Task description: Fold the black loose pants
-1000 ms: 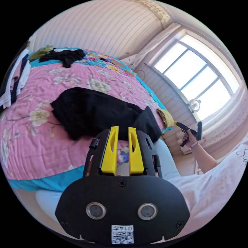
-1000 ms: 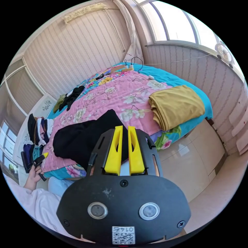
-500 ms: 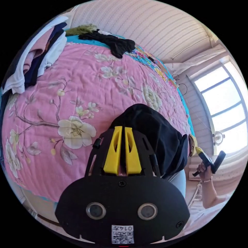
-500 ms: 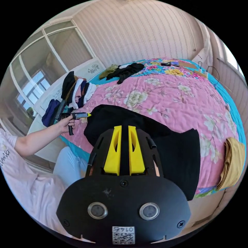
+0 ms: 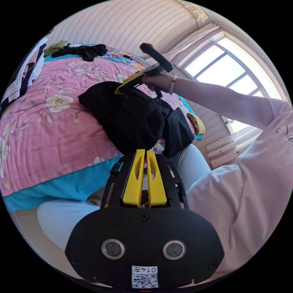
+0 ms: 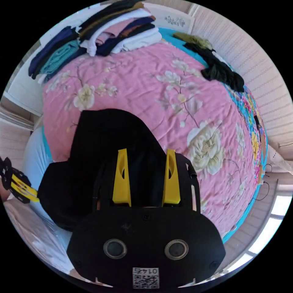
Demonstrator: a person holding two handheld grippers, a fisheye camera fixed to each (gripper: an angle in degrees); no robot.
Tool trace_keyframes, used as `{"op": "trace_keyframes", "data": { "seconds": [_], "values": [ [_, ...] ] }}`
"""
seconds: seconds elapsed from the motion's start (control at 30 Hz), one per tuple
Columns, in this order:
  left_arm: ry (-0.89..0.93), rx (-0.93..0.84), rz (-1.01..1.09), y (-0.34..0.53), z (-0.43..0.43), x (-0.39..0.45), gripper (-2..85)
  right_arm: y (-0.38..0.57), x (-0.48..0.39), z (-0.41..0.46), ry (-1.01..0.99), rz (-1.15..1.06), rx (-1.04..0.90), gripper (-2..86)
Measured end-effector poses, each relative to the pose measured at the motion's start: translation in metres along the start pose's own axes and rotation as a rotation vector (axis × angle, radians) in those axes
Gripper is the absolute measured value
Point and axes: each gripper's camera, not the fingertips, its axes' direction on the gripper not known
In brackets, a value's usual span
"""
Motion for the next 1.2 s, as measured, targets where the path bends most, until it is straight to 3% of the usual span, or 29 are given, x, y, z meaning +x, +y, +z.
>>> {"op": "trace_keyframes", "data": {
  "seconds": [0.07, 0.13, 0.27, 0.37, 0.43, 0.47, 0.57, 0.63, 0.73, 0.83, 0.97, 1.07, 1.2],
  "values": [
    [0.009, 0.022, 0.012, 0.007, -0.012, 0.004, -1.0, -0.001, 0.003, 0.011, -0.082, 0.078, -0.048, 12.8],
    [0.012, 0.065, 0.068, 0.012, -0.032, 0.012, -1.0, 0.013, 0.016, 0.000, -0.244, 0.228, 0.022, 5.0],
    [0.111, 0.166, 0.177, 0.004, -0.065, 0.033, -1.0, 0.058, 0.040, -0.046, -0.431, 0.335, 0.205, 2.2],
    [0.177, 0.219, 0.396, -0.022, -0.081, 0.079, -1.0, 0.131, 0.088, -0.105, -0.726, 0.542, 0.530, 1.8],
    [0.306, 0.313, 0.618, -0.047, -0.091, 0.128, -1.0, 0.209, 0.131, -0.166, -0.863, 0.719, 0.878, 1.6],
    [0.349, 0.336, 0.661, -0.055, -0.093, 0.141, -1.0, 0.228, 0.139, -0.187, -0.839, 0.740, 0.961, 1.6],
    [0.483, 0.455, 0.919, -0.090, -0.123, 0.218, -1.0, 0.302, 0.157, -0.328, -0.524, 0.732, 1.253, 1.6],
    [0.650, 0.619, 1.002, -0.107, -0.167, 0.258, -1.0, 0.327, 0.138, -0.462, -0.314, 0.536, 1.488, 1.6],
    [0.823, 0.720, 0.956, -0.116, -0.214, 0.262, -1.0, 0.315, 0.085, -0.589, -0.100, 0.297, 1.634, 1.7],
    [0.767, 0.833, 0.883, -0.090, -0.244, 0.220, -1.0, 0.260, 0.039, -0.638, 0.001, 0.169, 1.514, 1.8],
    [0.651, 0.854, 0.624, -0.033, -0.260, 0.125, -1.0, 0.167, 0.020, -0.584, -0.068, 0.158, 1.242, 1.9],
    [0.438, 0.790, 0.383, 0.038, -0.261, 0.048, -1.0, 0.101, 0.016, -0.470, -0.127, 0.212, 0.977, 1.8],
    [0.184, 0.641, -0.005, 0.144, -0.239, -0.041, -1.0, 0.057, -0.006, -0.277, -0.400, 0.289, 0.609, 1.7]
  ]
}}
